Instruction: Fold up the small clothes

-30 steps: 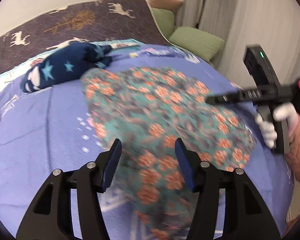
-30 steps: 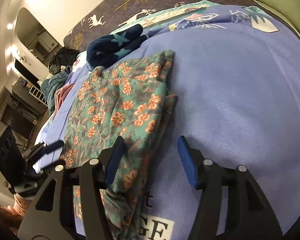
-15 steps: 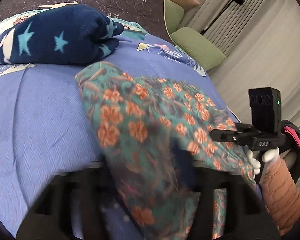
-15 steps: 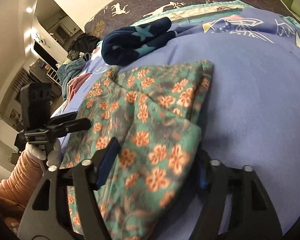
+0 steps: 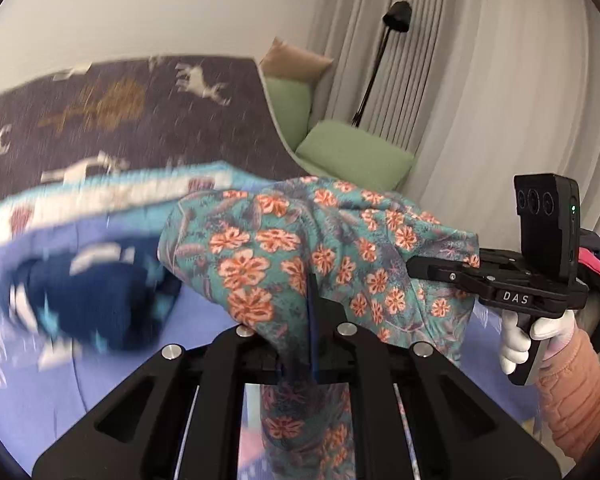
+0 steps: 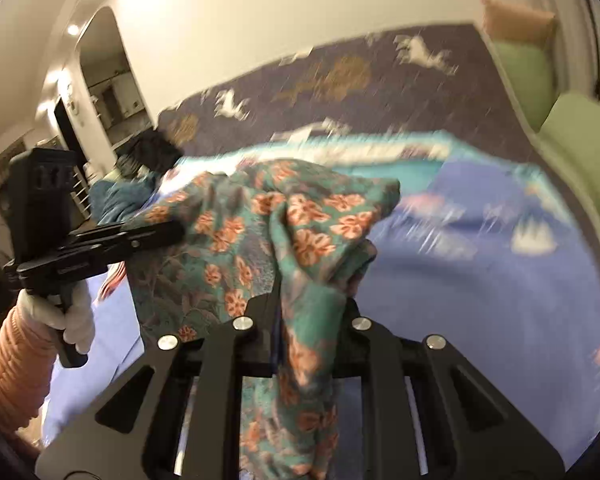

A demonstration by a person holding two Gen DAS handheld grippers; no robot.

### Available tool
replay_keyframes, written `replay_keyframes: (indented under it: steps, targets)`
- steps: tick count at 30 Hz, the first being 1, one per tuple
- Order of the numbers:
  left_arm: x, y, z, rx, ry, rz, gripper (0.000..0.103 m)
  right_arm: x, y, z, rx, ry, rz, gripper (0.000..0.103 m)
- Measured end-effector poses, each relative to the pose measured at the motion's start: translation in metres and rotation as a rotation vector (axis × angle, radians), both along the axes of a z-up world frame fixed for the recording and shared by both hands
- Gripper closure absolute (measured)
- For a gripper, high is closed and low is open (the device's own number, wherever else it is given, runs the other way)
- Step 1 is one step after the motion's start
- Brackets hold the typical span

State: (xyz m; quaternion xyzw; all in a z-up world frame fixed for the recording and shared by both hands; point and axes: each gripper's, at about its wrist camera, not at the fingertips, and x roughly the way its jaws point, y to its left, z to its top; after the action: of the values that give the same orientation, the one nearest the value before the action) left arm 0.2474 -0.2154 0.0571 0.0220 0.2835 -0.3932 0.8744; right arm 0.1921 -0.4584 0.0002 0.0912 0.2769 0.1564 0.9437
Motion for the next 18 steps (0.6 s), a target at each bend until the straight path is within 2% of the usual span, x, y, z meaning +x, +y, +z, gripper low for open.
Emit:
replay_keyframes:
  steps: [2,4,5,6,7,8,9,10,12,14,16,18]
  targets:
    - [0.020,-0.014,0.008,0.008,-0.009,0.013,0.094,0.017,-0.012,0.012,-0.014,-0.012,-0.030,0.087]
    - [0.062,-0.023,0.002,0.037,-0.021,0.066,0.089,0.048,-0.021,0.020,-0.041,-0.013,-0.058,0.087]
    - [0.087,-0.026,-0.006,0.064,-0.034,0.104,0.080,0.067,-0.025,0.020,-0.070,-0.015,-0.075,0.082]
    - [0.110,-0.028,-0.017,0.110,-0.045,0.165,0.065,0.093,-0.029,0.015,-0.137,-0.005,-0.139,0.077]
    - [0.124,-0.028,-0.025,0.149,-0.045,0.217,0.060,0.110,-0.032,0.008,-0.191,0.025,-0.227,0.055]
    - [0.144,-0.026,-0.043,0.225,-0.032,0.329,0.057,0.122,-0.038,-0.001,-0.232,0.058,-0.324,0.050]
    - [0.152,-0.023,-0.055,0.256,-0.005,0.369,0.055,0.131,-0.044,-0.013,-0.248,0.096,-0.404,0.054]
    - [0.156,-0.018,-0.065,0.262,0.022,0.373,0.055,0.132,-0.047,-0.024,-0.216,0.119,-0.411,0.057]
    - [0.147,0.000,-0.090,0.250,0.069,0.319,0.055,0.116,-0.044,-0.052,-0.092,0.136,-0.299,0.057]
    - [0.122,0.009,-0.110,0.299,0.057,0.270,0.055,0.097,-0.031,-0.073,-0.099,0.150,-0.238,0.057]
    - [0.097,0.016,-0.121,0.307,0.064,0.230,0.054,0.071,-0.016,-0.098,-0.107,0.174,-0.173,0.057]
    - [0.068,0.025,-0.129,0.284,0.099,0.192,0.041,0.047,-0.003,-0.112,-0.094,0.196,-0.137,0.057]
